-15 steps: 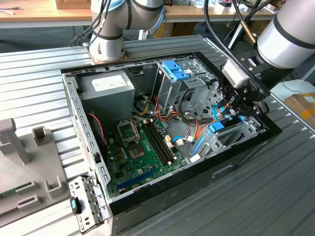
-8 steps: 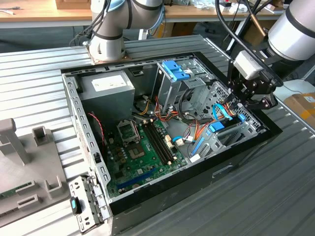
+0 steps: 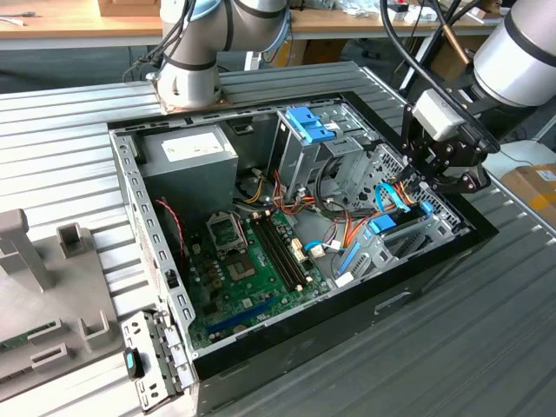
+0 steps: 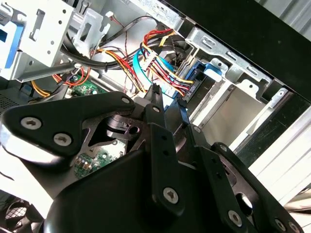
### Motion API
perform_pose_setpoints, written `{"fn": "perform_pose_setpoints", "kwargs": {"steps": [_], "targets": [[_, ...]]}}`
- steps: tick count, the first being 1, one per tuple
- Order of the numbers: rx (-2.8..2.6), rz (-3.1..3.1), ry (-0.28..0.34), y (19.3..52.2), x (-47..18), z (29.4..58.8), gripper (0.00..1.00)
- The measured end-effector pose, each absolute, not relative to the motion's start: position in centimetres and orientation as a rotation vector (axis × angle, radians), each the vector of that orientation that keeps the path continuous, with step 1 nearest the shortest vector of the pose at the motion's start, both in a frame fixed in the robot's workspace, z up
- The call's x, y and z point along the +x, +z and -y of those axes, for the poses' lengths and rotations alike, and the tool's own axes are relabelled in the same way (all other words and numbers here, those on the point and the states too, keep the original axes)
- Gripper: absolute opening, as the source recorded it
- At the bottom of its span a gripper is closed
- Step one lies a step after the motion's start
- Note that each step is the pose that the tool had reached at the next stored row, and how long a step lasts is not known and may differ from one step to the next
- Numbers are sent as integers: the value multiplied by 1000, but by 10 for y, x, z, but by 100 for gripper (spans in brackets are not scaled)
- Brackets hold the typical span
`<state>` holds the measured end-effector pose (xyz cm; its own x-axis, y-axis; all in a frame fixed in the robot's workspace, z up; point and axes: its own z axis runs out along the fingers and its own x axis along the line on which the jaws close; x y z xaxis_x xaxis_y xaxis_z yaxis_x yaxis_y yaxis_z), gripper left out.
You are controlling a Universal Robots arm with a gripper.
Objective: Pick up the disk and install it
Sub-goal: 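Insert the second disk wire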
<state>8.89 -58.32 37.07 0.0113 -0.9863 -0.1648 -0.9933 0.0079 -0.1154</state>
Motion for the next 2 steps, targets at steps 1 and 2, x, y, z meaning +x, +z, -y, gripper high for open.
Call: {"fn": "perform_pose_setpoints", "kwargs": {"steps": [1,2], "targets": [[-2082,-2078,52,371,89,583,27],[-2082,-2078,52,371,89,583,27]]}}
